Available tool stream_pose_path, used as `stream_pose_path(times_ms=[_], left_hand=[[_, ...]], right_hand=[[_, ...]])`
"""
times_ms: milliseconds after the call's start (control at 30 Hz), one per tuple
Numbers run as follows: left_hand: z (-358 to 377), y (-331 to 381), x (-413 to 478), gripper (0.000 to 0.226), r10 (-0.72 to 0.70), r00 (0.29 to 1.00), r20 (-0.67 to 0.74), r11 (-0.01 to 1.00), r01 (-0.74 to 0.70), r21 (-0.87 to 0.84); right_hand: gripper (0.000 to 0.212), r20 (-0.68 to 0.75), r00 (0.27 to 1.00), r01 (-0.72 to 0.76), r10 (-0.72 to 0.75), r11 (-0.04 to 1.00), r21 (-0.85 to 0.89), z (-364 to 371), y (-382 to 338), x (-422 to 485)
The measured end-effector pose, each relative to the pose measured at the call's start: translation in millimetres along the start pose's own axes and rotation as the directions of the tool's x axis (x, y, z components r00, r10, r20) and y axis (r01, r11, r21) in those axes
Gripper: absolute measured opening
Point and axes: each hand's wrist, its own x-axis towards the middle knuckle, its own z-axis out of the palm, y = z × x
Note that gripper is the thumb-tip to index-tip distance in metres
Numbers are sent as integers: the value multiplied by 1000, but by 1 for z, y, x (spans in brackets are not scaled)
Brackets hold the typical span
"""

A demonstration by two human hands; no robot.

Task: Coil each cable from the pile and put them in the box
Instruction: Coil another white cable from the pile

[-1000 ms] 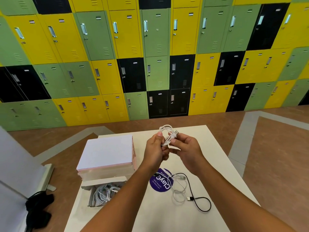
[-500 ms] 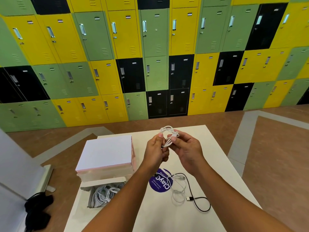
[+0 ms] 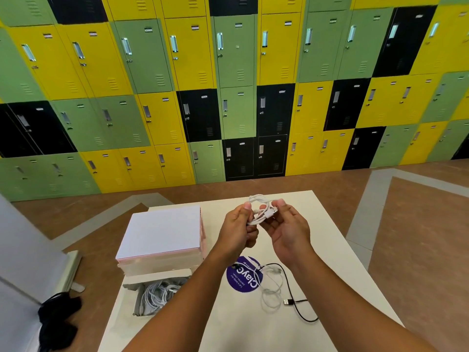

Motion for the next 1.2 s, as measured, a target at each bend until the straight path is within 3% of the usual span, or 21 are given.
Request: stream_pose_path(times_ms=[200, 333, 500, 767, 967, 1200], left_hand=[[-7, 11, -1, 40, -118, 983, 139, 983, 135, -122], [-14, 16, -1, 45, -190, 946, 262, 919, 266, -291], [-16, 19, -3, 46, -225, 913, 340, 885, 337, -320], [-11, 19, -2, 46, -171, 970, 173, 950, 208, -231], [-13, 21, -4, 56, -245, 936, 252, 933, 298, -201], [-11, 11, -1, 42, -210, 975, 75, 967, 218, -128]], right_hand=[[17, -17, 999, 49, -50, 999, -22, 4, -7, 0], [20, 39, 999, -2, 0, 998, 55, 9, -10, -3], [20, 65, 997, -57, 50, 993, 104, 8, -12, -4], [15, 100, 992, -86, 81, 995, 52, 4, -10, -4], [18, 125, 987, -110, 101, 991, 70, 3, -3, -3], [12, 185, 981, -4, 54, 966, -260, 0, 8, -3]])
